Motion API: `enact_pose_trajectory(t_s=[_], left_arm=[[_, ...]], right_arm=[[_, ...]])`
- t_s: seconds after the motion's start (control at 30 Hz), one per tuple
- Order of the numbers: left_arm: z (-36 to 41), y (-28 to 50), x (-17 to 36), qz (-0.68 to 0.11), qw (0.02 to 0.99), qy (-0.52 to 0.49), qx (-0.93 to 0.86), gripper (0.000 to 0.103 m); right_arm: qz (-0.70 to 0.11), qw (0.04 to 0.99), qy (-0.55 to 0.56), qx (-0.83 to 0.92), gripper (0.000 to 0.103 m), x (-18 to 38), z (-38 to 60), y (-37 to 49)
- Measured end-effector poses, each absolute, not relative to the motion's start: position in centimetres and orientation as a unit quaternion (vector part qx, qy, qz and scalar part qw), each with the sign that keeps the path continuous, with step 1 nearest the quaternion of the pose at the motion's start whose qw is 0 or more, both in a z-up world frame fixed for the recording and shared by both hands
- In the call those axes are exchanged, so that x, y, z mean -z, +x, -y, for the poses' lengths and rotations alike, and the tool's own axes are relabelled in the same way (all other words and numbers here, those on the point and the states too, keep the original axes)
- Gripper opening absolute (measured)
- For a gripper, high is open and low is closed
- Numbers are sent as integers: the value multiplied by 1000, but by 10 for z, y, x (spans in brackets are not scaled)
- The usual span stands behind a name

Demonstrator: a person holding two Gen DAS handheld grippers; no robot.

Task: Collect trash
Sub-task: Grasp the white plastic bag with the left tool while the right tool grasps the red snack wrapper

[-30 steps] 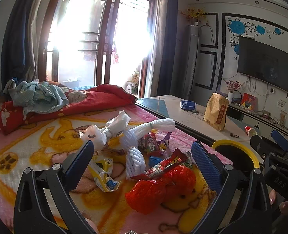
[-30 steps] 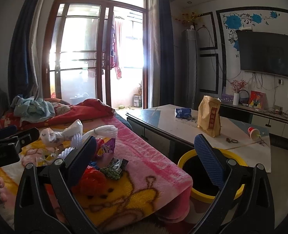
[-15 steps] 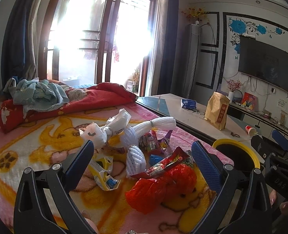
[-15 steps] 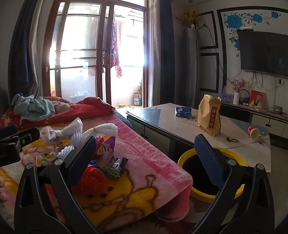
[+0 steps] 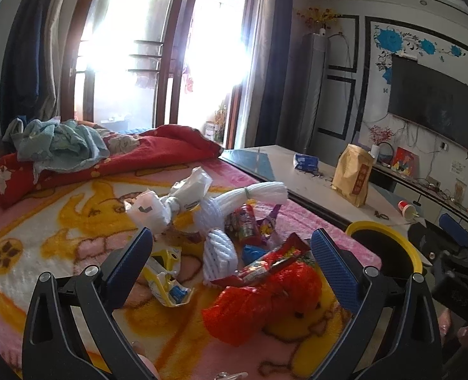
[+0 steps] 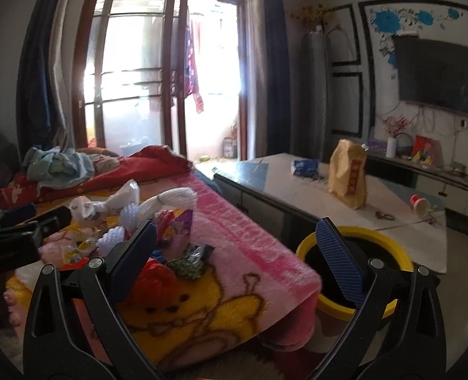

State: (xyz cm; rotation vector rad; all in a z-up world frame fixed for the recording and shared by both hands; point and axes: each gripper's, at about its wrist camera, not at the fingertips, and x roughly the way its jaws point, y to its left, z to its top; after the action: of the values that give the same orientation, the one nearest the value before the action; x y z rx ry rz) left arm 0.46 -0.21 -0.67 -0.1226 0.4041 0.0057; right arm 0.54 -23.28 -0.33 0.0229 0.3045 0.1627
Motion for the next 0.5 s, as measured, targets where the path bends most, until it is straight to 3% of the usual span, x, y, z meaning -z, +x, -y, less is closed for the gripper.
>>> enact_pose_trajectory(t_s=[0.5], left_arm=[[-52,31,-3,-188,975,-77,-85,97]], right_arm=[[-228,952,16,-204,92,3,177,40]])
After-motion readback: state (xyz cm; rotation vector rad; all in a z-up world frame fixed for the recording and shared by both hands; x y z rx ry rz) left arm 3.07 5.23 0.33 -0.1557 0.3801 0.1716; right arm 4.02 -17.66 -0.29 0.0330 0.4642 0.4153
